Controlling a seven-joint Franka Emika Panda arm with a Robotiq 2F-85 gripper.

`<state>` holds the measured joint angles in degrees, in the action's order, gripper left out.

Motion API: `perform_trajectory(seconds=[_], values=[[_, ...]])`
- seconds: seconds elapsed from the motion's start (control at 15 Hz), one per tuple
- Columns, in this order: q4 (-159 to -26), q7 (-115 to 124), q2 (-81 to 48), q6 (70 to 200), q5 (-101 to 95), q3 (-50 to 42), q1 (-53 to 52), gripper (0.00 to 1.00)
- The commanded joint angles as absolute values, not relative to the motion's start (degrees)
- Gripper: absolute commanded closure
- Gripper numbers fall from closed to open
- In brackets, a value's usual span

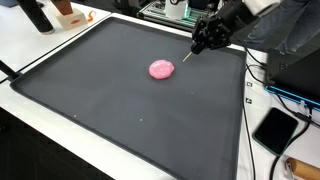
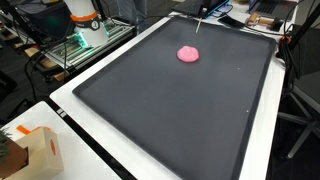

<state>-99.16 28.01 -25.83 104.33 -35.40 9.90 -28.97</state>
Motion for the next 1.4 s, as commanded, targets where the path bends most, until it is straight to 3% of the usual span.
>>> perform_trajectory(seconds=[0.0, 1.33], values=[[-94.78, 32.87, -30.82, 99.47, -40.12, 9.18, -32.22, 0.96], [-85.21, 43.87, -41.75, 87.01, -48.48, 8.07, -37.48, 0.96]])
